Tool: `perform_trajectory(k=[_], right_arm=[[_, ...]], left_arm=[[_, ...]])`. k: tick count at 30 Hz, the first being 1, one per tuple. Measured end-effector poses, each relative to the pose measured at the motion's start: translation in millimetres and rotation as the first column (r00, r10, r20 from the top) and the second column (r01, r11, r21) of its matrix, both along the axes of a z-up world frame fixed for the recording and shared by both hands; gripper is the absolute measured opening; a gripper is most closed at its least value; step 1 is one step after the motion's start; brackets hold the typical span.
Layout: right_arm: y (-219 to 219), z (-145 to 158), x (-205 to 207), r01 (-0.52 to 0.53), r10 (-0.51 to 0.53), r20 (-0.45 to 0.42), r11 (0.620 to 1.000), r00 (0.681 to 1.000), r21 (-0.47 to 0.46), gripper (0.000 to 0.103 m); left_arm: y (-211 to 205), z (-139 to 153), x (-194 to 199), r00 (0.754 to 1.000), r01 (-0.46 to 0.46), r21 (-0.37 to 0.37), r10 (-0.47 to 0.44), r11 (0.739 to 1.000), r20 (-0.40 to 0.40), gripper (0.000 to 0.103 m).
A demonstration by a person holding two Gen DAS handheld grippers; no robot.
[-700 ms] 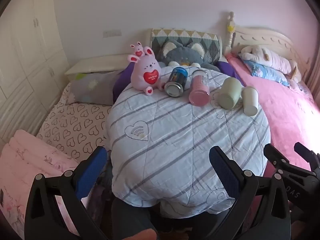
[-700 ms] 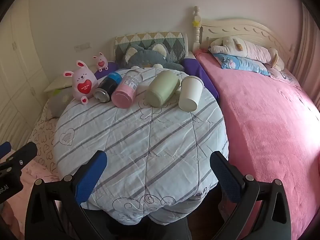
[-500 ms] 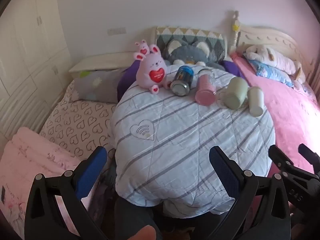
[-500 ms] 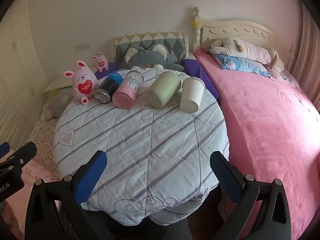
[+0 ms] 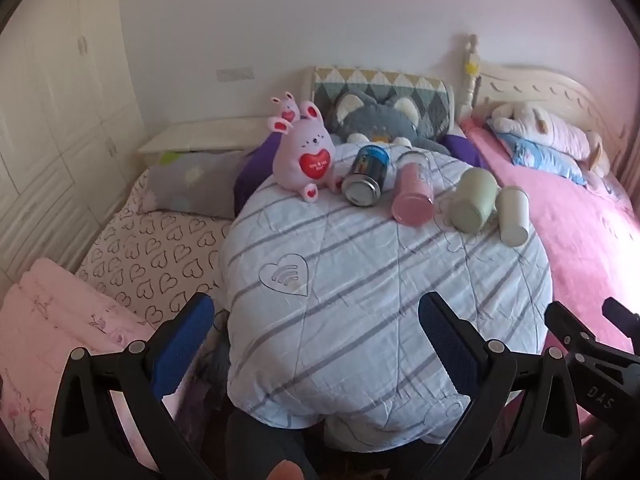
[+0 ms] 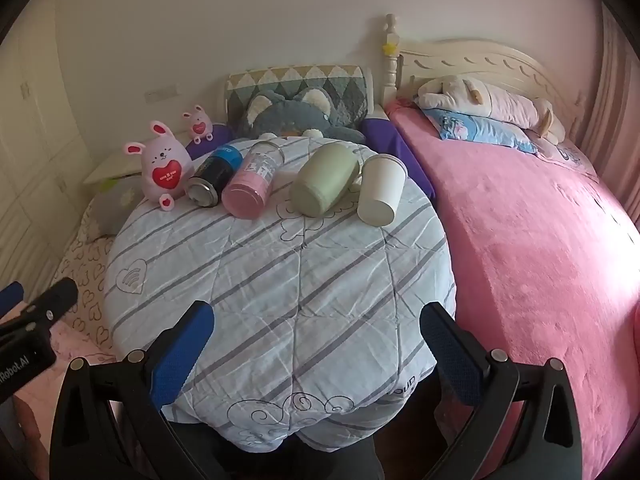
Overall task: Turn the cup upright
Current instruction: 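Move the right tool toward the white paper cup on the quilt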
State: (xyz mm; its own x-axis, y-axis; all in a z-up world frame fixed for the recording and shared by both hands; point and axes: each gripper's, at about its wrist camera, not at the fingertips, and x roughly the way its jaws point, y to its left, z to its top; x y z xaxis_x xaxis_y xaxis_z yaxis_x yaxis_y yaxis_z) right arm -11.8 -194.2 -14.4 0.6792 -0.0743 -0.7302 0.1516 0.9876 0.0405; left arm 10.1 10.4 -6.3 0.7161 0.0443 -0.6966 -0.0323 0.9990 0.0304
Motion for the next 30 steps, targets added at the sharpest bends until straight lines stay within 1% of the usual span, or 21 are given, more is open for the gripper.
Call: perform_trajectory(k=[3, 5, 8, 17, 30], right_arm=[[-2.6, -0.5, 0.7, 0.004, -0.004, 0.0, 1.0, 1.0, 0.0, 0.103], [-2.9, -0.5, 1.2, 0.003, -0.003, 0.0, 1.0, 1.0, -0.001, 0.103], [-2.7, -0.8, 1.0, 0.001, -0.001, 0.0, 1.0, 1.0, 0.001, 0.103], [3.0, -0.3, 6.4, -0.017, 0.017, -0.001, 1.0, 1.0, -0.001, 0.103], [1.8, -0.3, 5.9, -0.009, 0.009, 0.001, 1.0, 1.0, -0.003, 0.103]], left_arm=[[1.5, -0.6, 3.3, 1.0, -0.014, -0.002, 0.014, 1.0, -0.017, 0.103], [2.3, -2.2, 4.0, 1.0, -0.011, -0.01, 0.011, 1.0, -0.03, 0.103], [2.1, -4.8, 4.0, 0.999, -0.004, -0.003, 0.004, 1.0, -0.037, 0.103], [3.7, -5.2, 4.4, 0.999, -0.006, -0.009, 0.006, 1.0, -0.035, 0.103], [5.4, -3.5, 6.4, 0.999, -0.003, -0.005, 0.002, 1.0, -0.032, 0.103]])
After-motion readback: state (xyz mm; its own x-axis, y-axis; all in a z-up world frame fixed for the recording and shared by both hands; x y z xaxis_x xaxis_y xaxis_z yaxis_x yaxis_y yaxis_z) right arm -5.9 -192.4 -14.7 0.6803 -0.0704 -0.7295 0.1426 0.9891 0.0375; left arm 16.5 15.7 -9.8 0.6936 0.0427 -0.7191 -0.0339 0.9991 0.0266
